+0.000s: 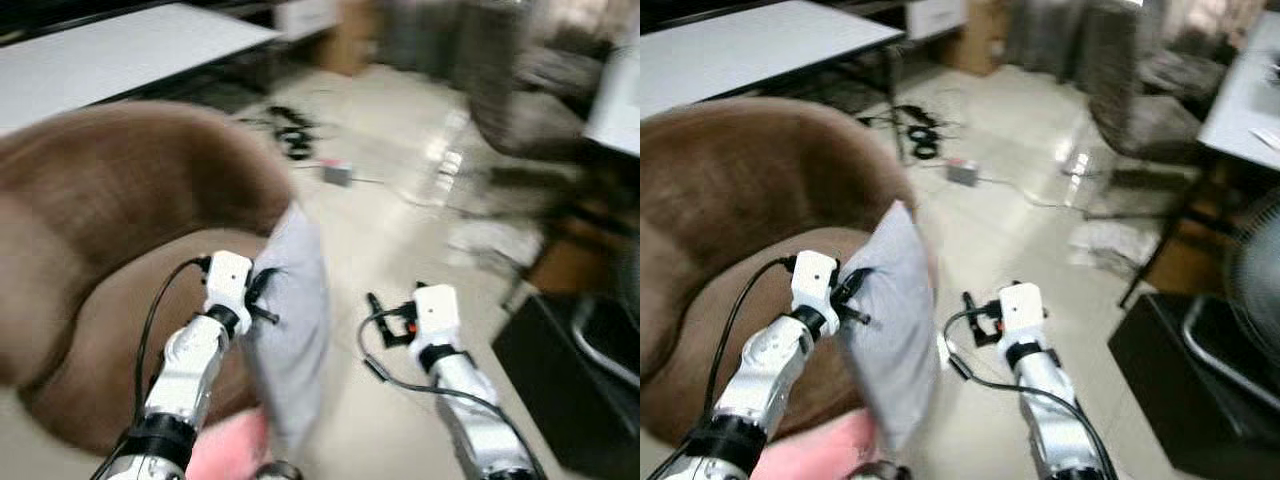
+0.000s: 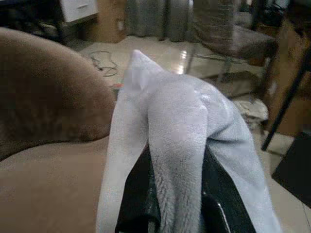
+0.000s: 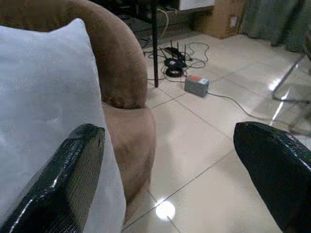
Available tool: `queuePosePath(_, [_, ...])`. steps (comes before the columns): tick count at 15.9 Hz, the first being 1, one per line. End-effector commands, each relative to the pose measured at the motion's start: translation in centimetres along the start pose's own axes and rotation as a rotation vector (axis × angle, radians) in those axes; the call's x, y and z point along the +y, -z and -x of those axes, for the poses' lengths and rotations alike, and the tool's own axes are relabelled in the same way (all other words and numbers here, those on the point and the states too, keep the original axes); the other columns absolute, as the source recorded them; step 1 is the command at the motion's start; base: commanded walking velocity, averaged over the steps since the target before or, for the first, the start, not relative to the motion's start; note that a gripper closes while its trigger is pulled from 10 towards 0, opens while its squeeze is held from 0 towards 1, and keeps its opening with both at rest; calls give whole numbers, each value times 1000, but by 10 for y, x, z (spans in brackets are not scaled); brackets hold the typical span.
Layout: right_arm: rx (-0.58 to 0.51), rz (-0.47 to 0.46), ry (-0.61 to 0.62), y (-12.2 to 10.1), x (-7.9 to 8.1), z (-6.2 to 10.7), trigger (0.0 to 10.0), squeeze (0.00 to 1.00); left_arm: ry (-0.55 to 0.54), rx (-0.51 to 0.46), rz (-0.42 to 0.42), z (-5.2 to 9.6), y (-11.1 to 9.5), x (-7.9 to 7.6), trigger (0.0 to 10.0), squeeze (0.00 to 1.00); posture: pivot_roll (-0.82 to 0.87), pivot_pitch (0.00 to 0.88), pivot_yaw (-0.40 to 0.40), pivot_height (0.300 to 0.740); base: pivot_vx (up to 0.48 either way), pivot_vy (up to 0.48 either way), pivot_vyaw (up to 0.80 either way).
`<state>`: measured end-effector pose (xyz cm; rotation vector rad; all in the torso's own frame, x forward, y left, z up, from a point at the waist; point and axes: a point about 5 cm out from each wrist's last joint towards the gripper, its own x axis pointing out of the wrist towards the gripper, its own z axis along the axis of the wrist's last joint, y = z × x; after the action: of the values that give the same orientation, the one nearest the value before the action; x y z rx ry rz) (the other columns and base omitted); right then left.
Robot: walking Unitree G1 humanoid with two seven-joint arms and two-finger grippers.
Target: Move the pillow to the sofa from floor
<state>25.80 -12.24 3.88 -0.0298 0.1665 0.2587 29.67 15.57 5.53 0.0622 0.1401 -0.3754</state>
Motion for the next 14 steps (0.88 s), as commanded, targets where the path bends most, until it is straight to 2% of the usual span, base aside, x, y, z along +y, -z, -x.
queuePosePath(1, [2, -9, -15, -1, 3, -2, 10000, 149, -10, -57, -21, -3, -13, 4, 0, 0, 42, 0, 16, 740, 0, 0, 738])
queuePosePath(8, [8, -9, -41, 0, 4, -2, 10000, 231, -26, -59, -12, -2, -14, 2, 0, 0, 49, 8, 10, 740, 0, 0, 724])
queuePosePath(14, [18, 3, -57, 1, 6, -3, 10000, 259, -66, -47, -17, 0, -13, 6, 0, 0, 62, 13, 5, 740, 0, 0, 723])
